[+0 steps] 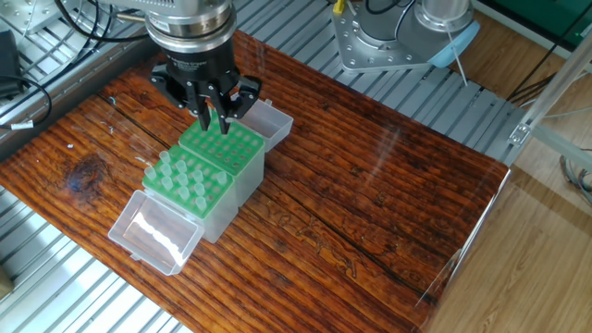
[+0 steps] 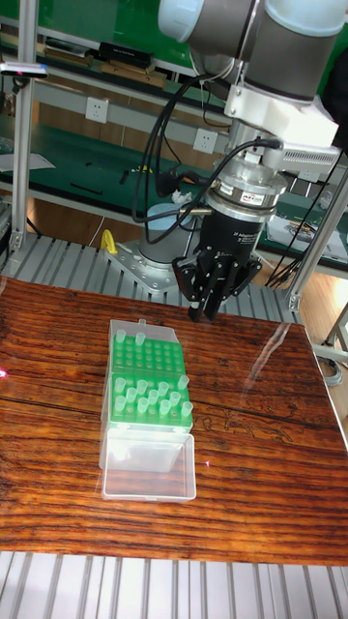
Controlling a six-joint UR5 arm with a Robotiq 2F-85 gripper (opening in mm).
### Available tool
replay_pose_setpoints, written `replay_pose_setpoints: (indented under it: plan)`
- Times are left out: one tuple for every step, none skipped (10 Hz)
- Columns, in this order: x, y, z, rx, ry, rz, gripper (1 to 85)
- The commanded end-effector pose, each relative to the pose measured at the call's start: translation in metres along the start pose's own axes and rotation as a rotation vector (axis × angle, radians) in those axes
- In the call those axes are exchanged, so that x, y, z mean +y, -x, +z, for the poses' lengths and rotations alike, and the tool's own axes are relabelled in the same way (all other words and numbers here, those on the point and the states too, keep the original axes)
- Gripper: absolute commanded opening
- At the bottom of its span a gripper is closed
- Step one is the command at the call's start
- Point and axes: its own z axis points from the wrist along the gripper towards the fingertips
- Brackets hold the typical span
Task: Transfer all large pipette tips from one holder to another
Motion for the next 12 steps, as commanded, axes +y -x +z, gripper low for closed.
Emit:
replay_pose_setpoints:
  plan:
    - [0.002, 0.001, -0.001, -0.004, 0.012, -0.002, 29.7]
    - [0.001, 0.000, -0.001, -0.001, 0.009, -0.002, 29.7]
    - [-0.002, -0.005, -0.002, 0.012, -0.002, 0.001, 29.3]
    - [-0.008, -0.009, -0.001, 0.015, -0.006, -0.004, 28.7]
    - [-0.014, -0.017, 0.000, 0.025, -0.004, -0.017, 28.7]
    - [-0.022, -0.026, 0.005, 0.028, -0.006, -0.025, 28.0]
    - [-0.029, -0.034, 0.012, 0.020, -0.007, -0.028, 27.7]
    - [-0.032, -0.044, 0.025, 0.004, 0.003, -0.039, 27.7]
    - [-0.034, -0.052, 0.034, 0.002, 0.012, -0.051, 27.7]
    - [-0.033, -0.063, 0.039, 0.021, 0.018, -0.057, 27.7]
    - [-0.032, -0.072, 0.045, 0.045, 0.022, -0.060, 27.7]
    - [-0.034, -0.075, 0.049, 0.053, 0.027, -0.058, 27.3]
